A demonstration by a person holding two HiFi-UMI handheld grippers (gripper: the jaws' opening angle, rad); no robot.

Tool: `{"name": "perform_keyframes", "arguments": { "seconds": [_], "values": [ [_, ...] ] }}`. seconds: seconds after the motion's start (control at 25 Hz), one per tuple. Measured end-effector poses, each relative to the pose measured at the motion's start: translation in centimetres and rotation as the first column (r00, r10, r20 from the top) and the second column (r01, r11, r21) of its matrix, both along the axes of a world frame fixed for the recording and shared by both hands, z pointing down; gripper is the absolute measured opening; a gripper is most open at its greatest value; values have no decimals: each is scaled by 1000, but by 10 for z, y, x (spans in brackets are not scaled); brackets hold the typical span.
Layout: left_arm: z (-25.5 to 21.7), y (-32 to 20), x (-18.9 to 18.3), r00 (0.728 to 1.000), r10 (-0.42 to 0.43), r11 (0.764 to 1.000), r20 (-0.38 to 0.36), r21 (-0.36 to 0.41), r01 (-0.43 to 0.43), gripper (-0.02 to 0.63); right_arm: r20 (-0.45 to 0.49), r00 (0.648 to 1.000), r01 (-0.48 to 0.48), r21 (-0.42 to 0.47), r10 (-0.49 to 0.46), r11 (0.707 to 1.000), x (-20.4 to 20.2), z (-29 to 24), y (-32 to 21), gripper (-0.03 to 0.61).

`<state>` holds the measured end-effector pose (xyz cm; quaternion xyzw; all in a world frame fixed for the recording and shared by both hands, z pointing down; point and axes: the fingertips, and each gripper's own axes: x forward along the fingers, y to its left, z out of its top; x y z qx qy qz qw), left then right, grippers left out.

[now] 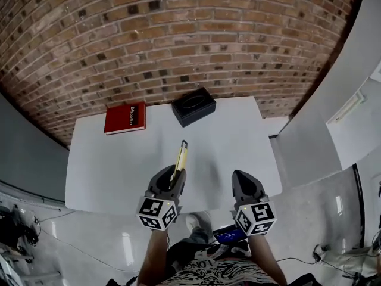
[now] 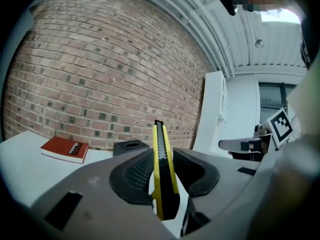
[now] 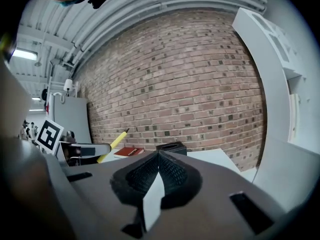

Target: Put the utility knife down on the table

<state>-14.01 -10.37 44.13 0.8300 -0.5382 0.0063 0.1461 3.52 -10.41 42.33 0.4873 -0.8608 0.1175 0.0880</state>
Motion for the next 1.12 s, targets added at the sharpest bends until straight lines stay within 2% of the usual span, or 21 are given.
{"name": "perform_keyframes", "arguments": {
  "seconds": [0.2, 0.36, 0.56, 0.84, 1.0, 1.12],
  "values": [
    [20, -41, -14, 999, 41, 999, -29, -32, -42, 126, -34, 998, -55, -34, 54, 998, -12, 16, -31, 0],
    [29, -54, -11, 996, 81, 995, -29, -52, -82, 126, -26, 995, -98, -47, 97, 994, -8, 19, -37, 0],
    [35, -63, -10, 996, 90, 994, -16, -66, -91, 126, -46, 993, -112, -62, 109, 992, -4, 25, -46, 0],
    [47, -75, -9, 996, 82, 992, 25, -97, -79, 126, -52, 995, -90, -82, 86, 993, -5, 33, -65, 0],
    [58, -80, -5, 990, 109, 988, 89, -124, -98, 126, -56, 995, -90, -110, 85, 990, -6, 43, -76, 0],
    [70, -81, -2, 987, 123, 983, 100, -152, -107, 126, -64, 995, -80, -132, 72, 988, -9, 52, -77, 0]
  ]
}}
